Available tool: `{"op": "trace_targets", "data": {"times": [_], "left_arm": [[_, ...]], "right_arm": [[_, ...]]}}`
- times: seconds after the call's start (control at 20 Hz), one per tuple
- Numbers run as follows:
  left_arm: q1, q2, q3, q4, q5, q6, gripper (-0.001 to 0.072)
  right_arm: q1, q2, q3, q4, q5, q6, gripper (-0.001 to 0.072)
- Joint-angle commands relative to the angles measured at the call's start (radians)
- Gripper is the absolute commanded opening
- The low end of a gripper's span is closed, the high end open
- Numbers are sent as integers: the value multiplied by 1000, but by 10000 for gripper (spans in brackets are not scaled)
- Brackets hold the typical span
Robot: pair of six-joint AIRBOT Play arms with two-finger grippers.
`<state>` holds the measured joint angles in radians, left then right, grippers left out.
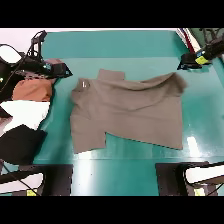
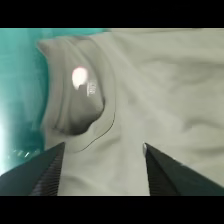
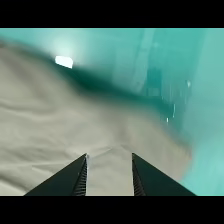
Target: Fold the shirts.
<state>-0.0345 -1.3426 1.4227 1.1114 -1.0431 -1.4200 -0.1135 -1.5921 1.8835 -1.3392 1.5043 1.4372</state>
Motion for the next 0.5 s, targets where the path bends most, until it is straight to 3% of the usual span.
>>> {"op": "trace_targets", "data": {"times": [0.0,0.1,0.2,0.45], "left_arm": [[91,-60,72,-9,-59,-29,577],[165,-48,50,-9,-199,-14,577],[210,-23,-66,-9,-246,-11,577],[222,28,-473,-62,-117,41,578]], "right_arm": [[-1,-66,94,-11,72,-9,323],[-39,-17,34,73,97,-18,322],[-85,65,-103,202,92,-37,321],[-127,277,-446,284,48,-87,322]]}}
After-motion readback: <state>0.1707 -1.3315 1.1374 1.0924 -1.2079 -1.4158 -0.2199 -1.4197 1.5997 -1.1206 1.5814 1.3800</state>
